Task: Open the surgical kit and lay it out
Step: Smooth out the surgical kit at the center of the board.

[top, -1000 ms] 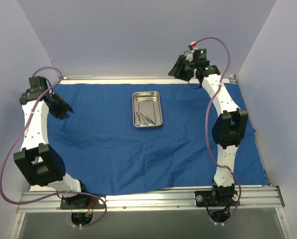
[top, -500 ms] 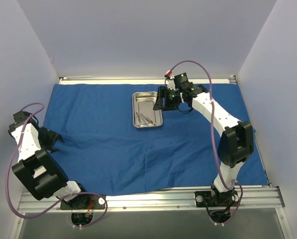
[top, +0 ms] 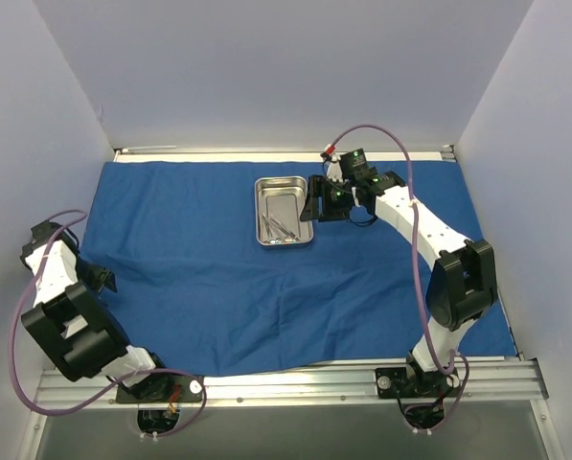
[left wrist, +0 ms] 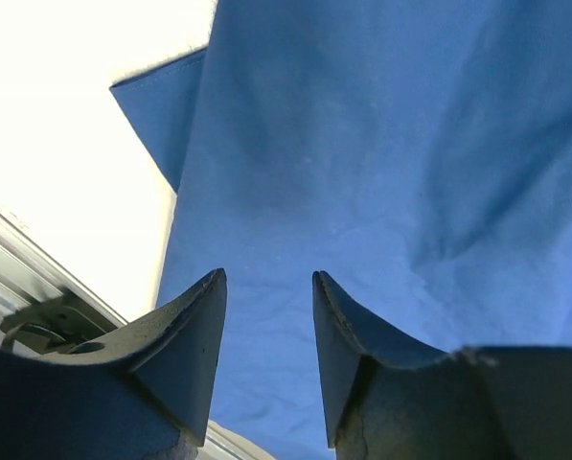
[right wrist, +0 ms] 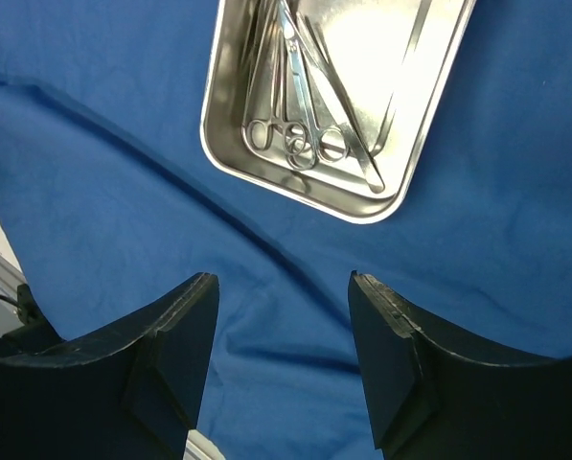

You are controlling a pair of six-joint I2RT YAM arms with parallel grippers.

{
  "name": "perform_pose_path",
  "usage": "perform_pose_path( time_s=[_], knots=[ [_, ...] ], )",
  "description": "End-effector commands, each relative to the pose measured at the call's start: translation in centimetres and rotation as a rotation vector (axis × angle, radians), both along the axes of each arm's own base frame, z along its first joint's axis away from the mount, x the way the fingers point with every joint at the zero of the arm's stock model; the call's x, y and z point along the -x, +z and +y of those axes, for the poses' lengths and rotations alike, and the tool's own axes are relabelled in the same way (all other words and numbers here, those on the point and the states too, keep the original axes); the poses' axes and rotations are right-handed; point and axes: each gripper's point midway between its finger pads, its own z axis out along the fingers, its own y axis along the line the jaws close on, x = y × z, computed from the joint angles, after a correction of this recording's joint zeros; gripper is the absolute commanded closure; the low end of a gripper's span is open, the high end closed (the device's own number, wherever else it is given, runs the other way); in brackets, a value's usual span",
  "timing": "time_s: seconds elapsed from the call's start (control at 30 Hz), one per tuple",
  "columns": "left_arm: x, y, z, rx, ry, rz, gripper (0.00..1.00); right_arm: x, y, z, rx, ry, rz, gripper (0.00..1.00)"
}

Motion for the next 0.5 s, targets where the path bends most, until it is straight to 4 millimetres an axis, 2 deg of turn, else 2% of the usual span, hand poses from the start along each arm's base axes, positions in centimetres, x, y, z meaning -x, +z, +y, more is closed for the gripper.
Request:
perform_pose_path(
  time_s=[0.0, 0.03, 0.13, 0.17, 0.27, 0.3, 0.33, 0.37, 0.4, 0.47],
  knots=[
    [-3.0, 3.4, 0.4, -0.113, -0.122, -0.148, 0.49, 0.4, 1.3, 0.3, -0.012, 0.042, -0.064, 0.43],
    [-3.2, 4.0, 0.4, -0.143, -0.146, -0.152, 0.47, 0.6, 1.0, 0.7, -0.005, 0.067, -0.063, 0.43],
    [-4.1, 6.3, -0.3, -0.231, -0.242, -0.177, 0.47, 2.4, -0.3, 4.0, -0.004, 0.21, -0.06, 0.42],
    [-4.0, 7.5, -0.4, -0.263, -0.253, -0.194, 0.46, 3.7, -0.3, 6.0, -0.018, 0.274, -0.066, 0.42],
    [-3.8, 9.8, -0.6, -0.354, -0.283, -0.229, 0.45, 5.9, -0.6, 10.5, -0.064, 0.427, -0.094, 0.37],
    [-3.7, 10.4, -0.6, -0.371, -0.282, -0.241, 0.45, 8.0, 0.4, 13.6, -0.083, 0.516, -0.124, 0.33],
    [-3.5, 10.9, -0.6, -0.386, -0.282, -0.247, 0.45, 9.0, -0.6, 15.3, -0.075, 0.577, -0.125, 0.32],
    [-2.7, 10.8, -0.4, -0.394, -0.265, -0.209, 0.46, 10.1, -0.6, 16.9, -0.074, 0.62, -0.137, 0.31],
    [-2.5, 11.1, -0.2, -0.402, -0.247, -0.204, 0.48, 12.5, -0.7, 19.4, -0.075, 0.686, -0.146, 0.31],
    [-2.2, 11.3, 0.1, -0.412, -0.225, -0.201, 0.5, 13.9, -0.8, 23.2, -0.093, 0.752, -0.16, 0.31]
  ],
)
